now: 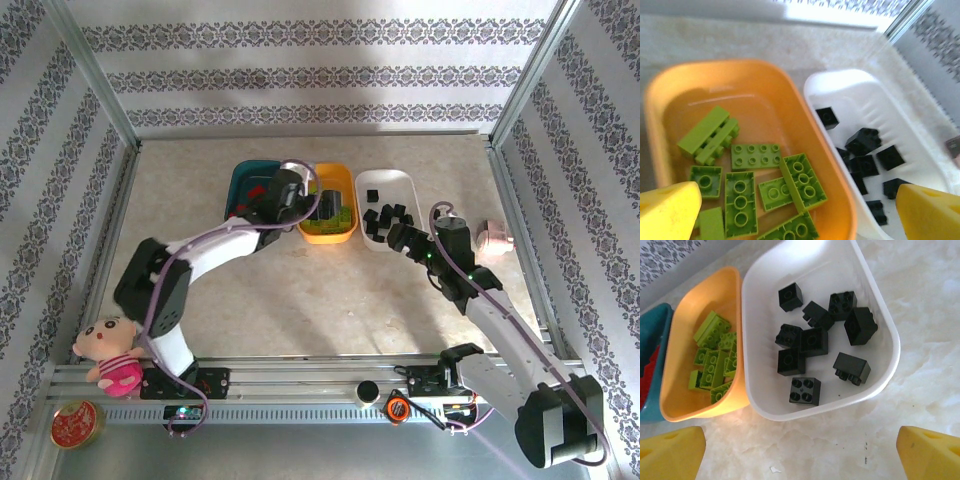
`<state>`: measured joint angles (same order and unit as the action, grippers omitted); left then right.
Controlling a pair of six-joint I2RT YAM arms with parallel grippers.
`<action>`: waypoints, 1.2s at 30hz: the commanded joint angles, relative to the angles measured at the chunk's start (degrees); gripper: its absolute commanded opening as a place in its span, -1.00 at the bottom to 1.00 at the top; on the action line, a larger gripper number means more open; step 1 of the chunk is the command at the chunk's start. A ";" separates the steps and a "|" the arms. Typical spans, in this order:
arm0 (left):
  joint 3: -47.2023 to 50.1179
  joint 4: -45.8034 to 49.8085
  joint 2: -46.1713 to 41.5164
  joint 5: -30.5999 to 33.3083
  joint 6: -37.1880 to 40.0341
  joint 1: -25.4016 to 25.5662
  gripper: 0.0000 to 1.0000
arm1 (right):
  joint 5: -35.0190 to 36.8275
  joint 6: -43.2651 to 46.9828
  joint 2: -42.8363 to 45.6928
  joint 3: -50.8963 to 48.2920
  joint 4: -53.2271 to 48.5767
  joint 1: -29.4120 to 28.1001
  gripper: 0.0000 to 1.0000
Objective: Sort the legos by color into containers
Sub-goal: Place the lego in the container, then reset both arms
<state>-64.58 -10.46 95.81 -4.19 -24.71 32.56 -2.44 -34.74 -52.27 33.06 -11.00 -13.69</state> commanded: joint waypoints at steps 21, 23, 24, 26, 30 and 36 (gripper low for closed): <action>36.64 -16.37 -26.34 33.40 20.06 -21.09 0.99 | 2.67 2.55 2.84 -1.62 0.55 -2.48 0.96; 35.39 -14.70 -25.96 32.01 22.61 -23.93 0.99 | 3.43 2.76 3.66 -1.90 0.32 -2.45 0.96; 34.76 -13.95 -24.99 31.37 23.11 -25.35 0.99 | 4.22 2.81 4.15 -2.13 0.30 -2.40 0.96; 34.88 -15.43 -22.66 25.30 23.64 -27.73 0.99 | 5.42 2.57 4.84 -2.64 1.11 -2.43 0.96; 38.82 -26.79 -17.46 19.69 24.18 -29.16 0.99 | 7.99 1.94 5.16 -2.31 1.16 -2.47 0.96; 45.59 -47.26 -7.94 12.29 25.56 -29.26 0.99 | 15.06 -0.06 6.16 -3.35 1.63 -3.16 0.96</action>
<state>-21.02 -43.29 84.64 13.41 -1.23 3.99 6.72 -33.12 -47.44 31.14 -10.66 -16.05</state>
